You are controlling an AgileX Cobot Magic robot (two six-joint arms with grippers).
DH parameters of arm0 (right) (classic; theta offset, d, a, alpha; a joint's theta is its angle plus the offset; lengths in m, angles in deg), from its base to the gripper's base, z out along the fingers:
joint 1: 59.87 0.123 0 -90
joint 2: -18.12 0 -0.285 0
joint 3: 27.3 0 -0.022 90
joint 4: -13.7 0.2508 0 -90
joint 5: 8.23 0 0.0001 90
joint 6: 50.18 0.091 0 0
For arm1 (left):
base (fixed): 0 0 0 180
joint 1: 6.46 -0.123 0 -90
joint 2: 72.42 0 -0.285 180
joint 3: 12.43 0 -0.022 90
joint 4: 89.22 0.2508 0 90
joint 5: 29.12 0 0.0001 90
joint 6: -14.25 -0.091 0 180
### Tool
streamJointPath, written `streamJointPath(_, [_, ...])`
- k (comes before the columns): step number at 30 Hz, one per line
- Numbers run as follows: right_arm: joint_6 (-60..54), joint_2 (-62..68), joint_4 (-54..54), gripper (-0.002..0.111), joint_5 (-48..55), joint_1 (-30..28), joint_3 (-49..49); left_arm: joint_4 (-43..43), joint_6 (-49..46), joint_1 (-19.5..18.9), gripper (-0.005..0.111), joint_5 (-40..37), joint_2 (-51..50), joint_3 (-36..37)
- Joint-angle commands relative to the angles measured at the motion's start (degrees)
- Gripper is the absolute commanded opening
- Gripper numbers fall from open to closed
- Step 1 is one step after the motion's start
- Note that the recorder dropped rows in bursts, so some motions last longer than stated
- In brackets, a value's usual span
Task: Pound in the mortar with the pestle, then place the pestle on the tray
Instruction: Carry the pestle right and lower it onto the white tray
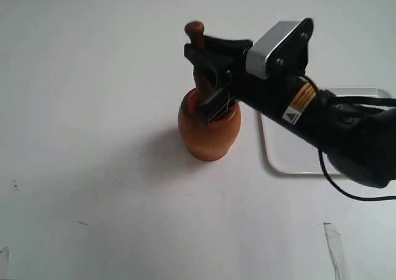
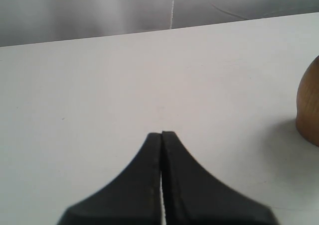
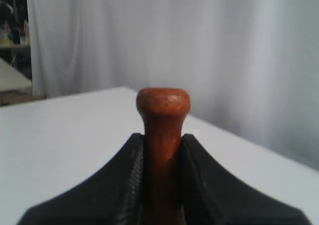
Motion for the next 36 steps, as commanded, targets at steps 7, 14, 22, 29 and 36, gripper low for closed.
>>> streamJointPath(7, [-16.1,-29.1,13.7,0.0,28.1,-0.1,0.0,-0.4,0.5,0.4,0.0,0.2,0.1,0.0])
streamJointPath(14, [-54.5,-34.9,53.4,0.0,50.3,-4.9,0.0,-0.4,0.5,0.4,0.0,0.2,0.1,0.0])
streamJointPath(22, [-56.8,-20.4,58.8,0.0,58.0,-14.9,0.0,-0.4,0.5,0.4,0.0,0.2,0.1,0.0])
streamJointPath(29, [-56.8,-7.5,58.6,0.0,57.4,-15.7,0.0,-0.4,0.5,0.4,0.0,0.2,0.1,0.0])
streamJointPath(36, [-56.8,-1.4,58.6,0.0,54.9,-15.7,0.0,-0.4,0.5,0.4,0.0,0.2,0.1,0.0])
